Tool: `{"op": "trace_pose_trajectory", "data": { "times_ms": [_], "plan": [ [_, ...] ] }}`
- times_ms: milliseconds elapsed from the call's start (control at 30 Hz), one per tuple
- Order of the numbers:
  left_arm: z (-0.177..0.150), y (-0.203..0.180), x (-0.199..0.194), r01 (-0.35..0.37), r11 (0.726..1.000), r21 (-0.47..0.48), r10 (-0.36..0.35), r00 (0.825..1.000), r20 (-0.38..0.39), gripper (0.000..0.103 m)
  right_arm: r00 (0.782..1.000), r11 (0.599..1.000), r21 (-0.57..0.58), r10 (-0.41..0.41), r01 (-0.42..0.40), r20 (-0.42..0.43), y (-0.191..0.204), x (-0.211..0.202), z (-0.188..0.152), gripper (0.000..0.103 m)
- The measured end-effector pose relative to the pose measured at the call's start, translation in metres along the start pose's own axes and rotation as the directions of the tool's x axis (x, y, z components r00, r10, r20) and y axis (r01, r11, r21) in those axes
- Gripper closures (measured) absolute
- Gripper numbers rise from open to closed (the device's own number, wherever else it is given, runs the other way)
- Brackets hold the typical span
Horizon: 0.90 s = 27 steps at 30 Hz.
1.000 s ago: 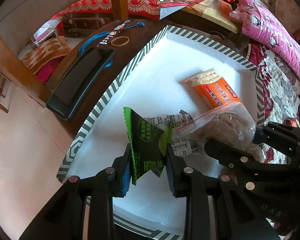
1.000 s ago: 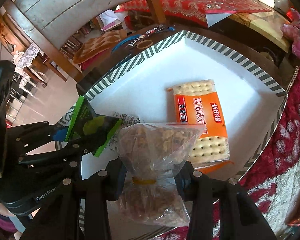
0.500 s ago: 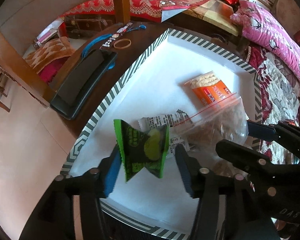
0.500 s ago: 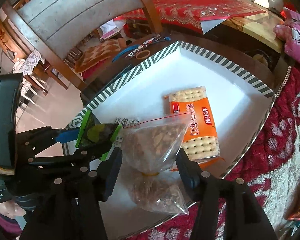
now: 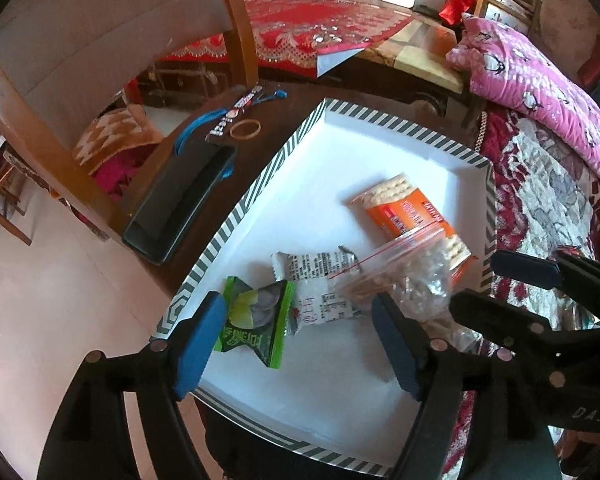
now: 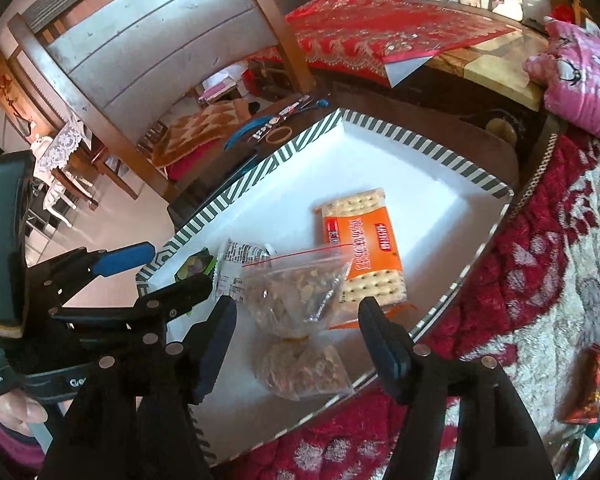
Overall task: Organize snacks
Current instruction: 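Move both grippers back toward the remaining snacks on the bedspread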
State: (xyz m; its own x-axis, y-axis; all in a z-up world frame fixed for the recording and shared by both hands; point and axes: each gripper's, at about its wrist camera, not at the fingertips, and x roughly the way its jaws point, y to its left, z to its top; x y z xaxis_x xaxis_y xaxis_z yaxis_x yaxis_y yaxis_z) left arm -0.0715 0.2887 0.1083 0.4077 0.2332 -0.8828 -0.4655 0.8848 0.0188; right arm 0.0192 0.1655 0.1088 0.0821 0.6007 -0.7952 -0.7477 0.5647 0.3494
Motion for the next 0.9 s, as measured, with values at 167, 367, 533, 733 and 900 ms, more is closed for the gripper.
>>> {"op": "trace_pose_trajectory", "data": {
  "times_ms": [167,367,533,733,900],
  "plan": [
    [0.003,-0.012,-0.008,0.019,1.0,0.008,-0.019,1.0,0.018,0.025,0.999,1.0,0.012,-0.013,0.013,0.03,-0.008,-0.021,-0.007,0.032],
    [0.005,-0.039,-0.021,0.054,0.998,0.045,-0.056,0.998,0.042,0.022,0.998,0.999,0.035,-0.033,0.03,0.062,-0.021,-0.046,-0.021,0.03],
    [0.004,-0.066,-0.027,0.091,0.993,0.075,-0.094,0.995,0.039,0.021,0.995,0.996,0.071,-0.065,0.06,0.079,-0.042,-0.065,-0.034,0.029],
    [0.003,-0.105,-0.027,0.127,0.986,0.112,-0.13,0.991,0.022,0.017,0.988,0.985,0.133,-0.121,0.107,0.097,-0.071,-0.091,-0.057,0.027],
    [-0.001,-0.14,-0.028,0.15,0.974,0.17,-0.154,0.988,0.01,0.017,0.98,0.969,0.201,-0.169,0.145,0.107,-0.099,-0.116,-0.08,0.025]
  ]
}}
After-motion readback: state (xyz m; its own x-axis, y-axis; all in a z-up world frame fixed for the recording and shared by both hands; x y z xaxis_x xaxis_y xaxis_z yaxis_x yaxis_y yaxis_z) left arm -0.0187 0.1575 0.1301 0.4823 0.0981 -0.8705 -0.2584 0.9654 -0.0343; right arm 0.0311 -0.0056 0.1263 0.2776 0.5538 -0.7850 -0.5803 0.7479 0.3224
